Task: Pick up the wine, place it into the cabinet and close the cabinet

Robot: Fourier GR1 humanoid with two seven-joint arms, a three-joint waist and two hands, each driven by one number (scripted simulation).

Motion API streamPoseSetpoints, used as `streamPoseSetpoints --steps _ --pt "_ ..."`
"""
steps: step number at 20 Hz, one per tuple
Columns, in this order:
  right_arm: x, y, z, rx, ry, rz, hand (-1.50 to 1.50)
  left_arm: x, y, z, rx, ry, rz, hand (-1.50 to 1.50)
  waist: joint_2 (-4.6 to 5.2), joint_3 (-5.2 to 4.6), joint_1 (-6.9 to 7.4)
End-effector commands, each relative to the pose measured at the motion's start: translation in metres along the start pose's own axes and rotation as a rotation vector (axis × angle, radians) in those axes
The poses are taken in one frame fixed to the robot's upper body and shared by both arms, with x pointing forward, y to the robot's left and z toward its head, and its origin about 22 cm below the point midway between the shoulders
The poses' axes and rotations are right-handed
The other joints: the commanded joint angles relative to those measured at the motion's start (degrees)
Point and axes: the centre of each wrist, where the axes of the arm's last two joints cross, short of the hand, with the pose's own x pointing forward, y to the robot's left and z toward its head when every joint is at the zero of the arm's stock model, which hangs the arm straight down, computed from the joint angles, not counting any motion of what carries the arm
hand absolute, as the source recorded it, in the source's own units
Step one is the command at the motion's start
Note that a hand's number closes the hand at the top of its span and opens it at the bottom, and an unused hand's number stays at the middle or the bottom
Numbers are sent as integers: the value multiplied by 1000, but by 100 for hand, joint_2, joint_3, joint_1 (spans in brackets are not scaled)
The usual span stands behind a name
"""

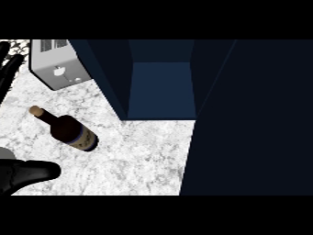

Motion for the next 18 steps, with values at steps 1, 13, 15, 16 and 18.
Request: streamPoseSetpoints --steps 1,13,15,16,18 --pt "32 2 23 -51 -61 74 -150 -3 3 -2 12 35 -19 -150 -2 -1 -13" --pt "38 7 22 -61 -70 65 -150 -30 20 -7 42 79 -26 -150 -7 -4 -20" --pt "28 16 19 -47 -62 83 -150 -39 17 -17 44 70 -34 -150 -6 -3 -47" --pt "37 10 19 -48 -67 66 -150 -61 25 -16 60 69 -29 -150 4 -8 -46" --pt "44 3 29 -27 -83 77 -150 -78 26 -15 64 74 -23 -150 3 -6 -86"
